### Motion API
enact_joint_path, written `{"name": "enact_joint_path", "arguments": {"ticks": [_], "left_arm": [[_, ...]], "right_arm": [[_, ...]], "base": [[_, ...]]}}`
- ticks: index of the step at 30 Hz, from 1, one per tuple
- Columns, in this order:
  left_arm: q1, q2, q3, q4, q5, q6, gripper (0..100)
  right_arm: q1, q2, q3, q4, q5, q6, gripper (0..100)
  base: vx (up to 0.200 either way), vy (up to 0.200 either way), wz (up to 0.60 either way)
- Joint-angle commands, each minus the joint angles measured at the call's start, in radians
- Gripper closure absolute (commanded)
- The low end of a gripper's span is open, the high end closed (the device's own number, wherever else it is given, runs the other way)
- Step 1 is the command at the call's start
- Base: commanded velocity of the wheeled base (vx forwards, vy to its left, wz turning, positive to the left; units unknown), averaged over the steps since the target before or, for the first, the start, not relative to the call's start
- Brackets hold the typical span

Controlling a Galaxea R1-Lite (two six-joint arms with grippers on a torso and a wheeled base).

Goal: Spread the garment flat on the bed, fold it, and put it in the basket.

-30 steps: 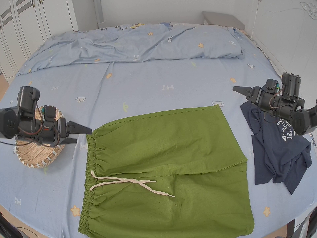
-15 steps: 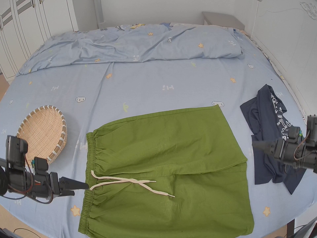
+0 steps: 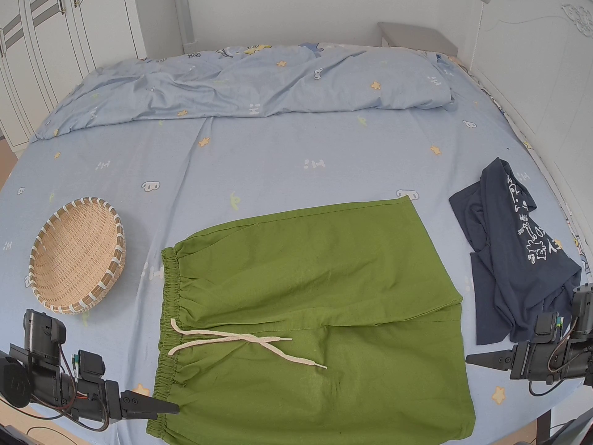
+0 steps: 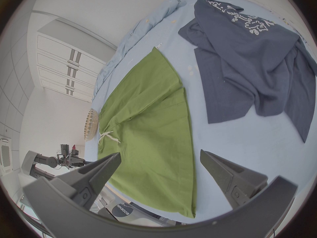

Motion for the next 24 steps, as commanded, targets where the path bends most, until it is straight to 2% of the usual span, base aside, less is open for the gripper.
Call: {"name": "enact_joint_path", "arguments": {"ticks": [1,6,9,13,19,24], "left_arm": [[0.035,0.005,0.047,-0.002,0.007,0.014,0],[0.064,-0.041,0.055,0.003,0.015,0.008,0],[0.062,-0.033,0.054,0.000,0.125,0.008,0],[0.053,0.020,0.054,-0.003,0.189,0.013,0],[0.047,0.136,0.051,-0.022,0.191,0.047,0],[0.044,0.165,0.055,-0.034,0.183,0.079,0]], "right_arm": [[0.001,-0.003,0.043,-0.004,0.012,0.000,0],[0.001,-0.006,0.060,-0.004,0.011,0.000,0],[0.009,-0.002,0.067,-0.002,0.012,0.000,0],[0.011,0.000,0.072,-0.002,0.012,0.000,0],[0.011,-0.006,0.074,-0.004,0.012,0.000,0],[0.011,-0.006,0.077,-0.004,0.012,0.000,0]], "base": [[0.000,0.000,0.00],[0.000,0.000,0.00],[0.000,0.000,0.00],[0.000,0.000,0.00],[0.000,0.000,0.00],[0.000,0.000,0.00]]}}
